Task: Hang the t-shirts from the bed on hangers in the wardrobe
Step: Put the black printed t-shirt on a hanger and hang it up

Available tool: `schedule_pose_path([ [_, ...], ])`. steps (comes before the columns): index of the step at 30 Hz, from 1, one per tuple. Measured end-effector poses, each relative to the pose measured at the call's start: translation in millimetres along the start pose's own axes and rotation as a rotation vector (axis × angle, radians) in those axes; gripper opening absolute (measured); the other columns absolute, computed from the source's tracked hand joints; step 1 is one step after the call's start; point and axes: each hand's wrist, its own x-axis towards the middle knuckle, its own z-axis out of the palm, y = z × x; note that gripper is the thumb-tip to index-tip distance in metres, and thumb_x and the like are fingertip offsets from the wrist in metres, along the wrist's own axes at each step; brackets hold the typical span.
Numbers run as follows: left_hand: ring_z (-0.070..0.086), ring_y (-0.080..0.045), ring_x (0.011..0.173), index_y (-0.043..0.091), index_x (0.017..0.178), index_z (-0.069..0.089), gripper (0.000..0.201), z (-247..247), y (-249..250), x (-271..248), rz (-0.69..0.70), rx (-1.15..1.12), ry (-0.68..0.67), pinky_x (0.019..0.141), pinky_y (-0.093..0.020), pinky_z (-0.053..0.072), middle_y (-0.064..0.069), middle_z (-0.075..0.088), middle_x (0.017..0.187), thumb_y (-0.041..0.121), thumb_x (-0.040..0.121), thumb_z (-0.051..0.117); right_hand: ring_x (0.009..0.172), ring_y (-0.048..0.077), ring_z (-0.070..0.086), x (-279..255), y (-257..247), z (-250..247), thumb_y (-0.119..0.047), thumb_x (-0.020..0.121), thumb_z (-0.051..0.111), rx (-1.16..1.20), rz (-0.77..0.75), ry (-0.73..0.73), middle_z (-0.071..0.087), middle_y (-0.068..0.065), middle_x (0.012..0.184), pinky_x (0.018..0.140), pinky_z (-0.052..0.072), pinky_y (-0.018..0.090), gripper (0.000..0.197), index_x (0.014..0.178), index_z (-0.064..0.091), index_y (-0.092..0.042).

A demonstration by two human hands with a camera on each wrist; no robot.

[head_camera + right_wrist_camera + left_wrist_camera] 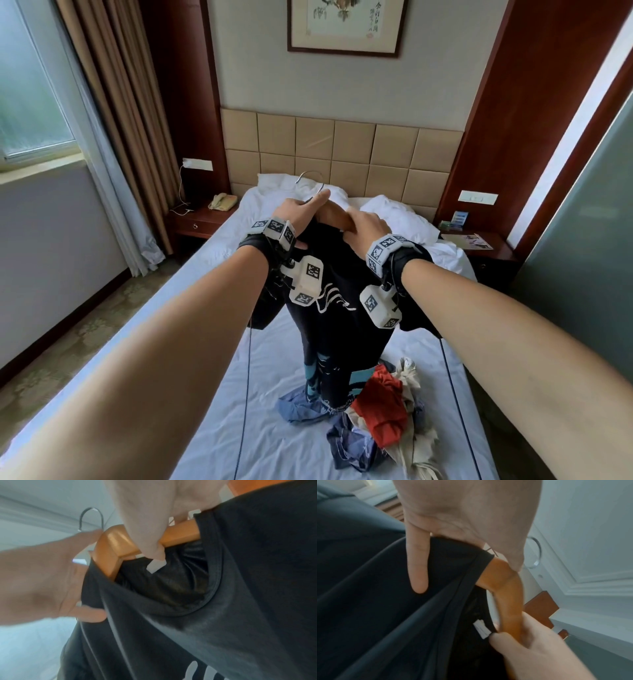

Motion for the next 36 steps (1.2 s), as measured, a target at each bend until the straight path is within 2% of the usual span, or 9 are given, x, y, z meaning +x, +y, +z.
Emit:
schedule_pose_path([
  [4, 0.062, -0.026, 0.09, 0.011, 0.123, 0.059, 0.089, -17.7, -13.8, 3.7, -0.049, 0.098, 0.02, 0.06, -0.042, 0.062, -0.005, 0.058, 0.113, 0.085, 0.074, 0.047, 0.087, 0.036, 0.065, -1.4, 3.0, -5.5, -0.018, 0.087, 0.054, 0.089, 0.144, 0.116, 0.064, 0.012, 0.094, 0.082, 0.054, 0.048, 0.035, 0.122, 0.051, -0.017],
  [6, 0.058, -0.024, 0.081, 0.011, 0.124, 0.058, 0.075, -23.8, -20.0, 3.8, -0.06, 0.119, 0.046, 0.06, -0.041, 0.061, -0.005, 0.053, 0.11, 0.074, 0.084, 0.047, 0.086, 0.036, 0.065, -3.1, 7.8, -9.6, -0.016, 0.088, 0.053, 0.113, 0.227, 0.144, 0.059, 0.009, 0.084, 0.087, 0.052, 0.051, 0.036, 0.124, 0.049, -0.016],
  [11, 0.057, -0.02, 0.068, 0.012, 0.092, 0.059, 0.046, -23.6, -23.7, 5.4, -0.011, 0.166, 0.094, 0.069, -0.046, 0.062, -0.002, 0.053, 0.079, 0.056, 0.093, 0.046, 0.081, 0.032, 0.059, -2.1, 3.5, -14.2, -0.017, 0.085, 0.057, 0.128, 0.238, 0.189, 0.058, 0.003, 0.083, 0.087, 0.049, 0.045, 0.026, 0.11, 0.049, -0.018],
  [16, 0.067, -0.034, 0.081, 0.006, 0.098, 0.066, 0.053, -33.7, -31.6, 13.1, 0.065, 0.36, 0.154, 0.085, -0.045, 0.057, -0.017, 0.067, 0.094, 0.048, 0.094, 0.034, 0.083, 0.035, 0.064, -3.7, 3.9, -14.5, -0.018, 0.086, 0.06, 0.269, 0.293, 0.284, 0.061, 0.006, 0.085, 0.077, 0.055, 0.042, 0.02, 0.104, 0.051, -0.017],
  [22, 0.059, -0.04, 0.109, 0.001, 0.125, 0.051, 0.034, -40.1, -39.2, 6.8, 0.004, 0.411, 0.208, 0.093, -0.041, 0.049, -0.022, 0.058, 0.121, 0.017, 0.101, 0.033, 0.09, 0.035, 0.063, -9.5, 0.6, -10.0, -0.018, 0.086, 0.058, 0.242, 0.334, 0.259, 0.059, 0.004, 0.09, 0.086, 0.051, 0.045, 0.031, 0.116, 0.049, -0.017],
  [25, 0.059, -0.038, 0.112, 0.0, 0.121, 0.06, 0.04, -42.5, -42.3, 8.8, 0.016, 0.527, 0.234, 0.09, -0.039, 0.047, -0.022, 0.062, 0.12, 0.026, 0.103, 0.036, 0.088, 0.034, 0.063, -10.9, -0.3, -10.0, -0.018, 0.085, 0.057, 0.225, 0.33, 0.251, 0.063, 0.007, 0.097, 0.08, 0.053, 0.041, 0.036, 0.121, 0.049, -0.018],
  [28, 0.066, -0.039, 0.096, 0.003, 0.107, 0.066, 0.037, -40.0, -41.2, 12.3, 0.062, 0.454, 0.222, 0.085, -0.037, 0.054, -0.02, 0.067, 0.108, 0.028, 0.099, 0.04, 0.088, 0.036, 0.064, -9.2, -2.9, -10.6, -0.018, 0.085, 0.057, 0.208, 0.316, 0.236, 0.063, 0.006, 0.097, 0.085, 0.054, 0.047, 0.033, 0.117, 0.047, -0.018],
  [32, 0.07, -0.033, 0.081, 0.01, 0.109, 0.066, 0.031, -31.6, -26.1, 3.3, 0.135, 0.328, 0.001, 0.069, -0.039, 0.061, -0.01, 0.062, 0.094, 0.027, 0.097, 0.043, 0.086, 0.036, 0.063, -5.4, -6.8, -11.2, -0.016, 0.084, 0.056, 0.199, 0.279, 0.248, 0.062, 0.006, 0.09, 0.086, 0.052, 0.048, 0.024, 0.105, 0.045, -0.018],
  [36, 0.069, -0.025, 0.064, 0.013, 0.099, 0.058, 0.022, -22.9, -15.0, -1.0, 0.264, 0.537, -0.03, 0.051, -0.024, 0.051, -0.005, 0.061, 0.084, 0.033, 0.088, 0.06, 0.077, 0.033, 0.061, -5.1, -13.6, -14.6, -0.017, 0.084, 0.057, 0.204, 0.221, 0.243, 0.056, 0.002, 0.082, 0.068, 0.048, 0.037, 0.024, 0.104, 0.044, -0.019],
])
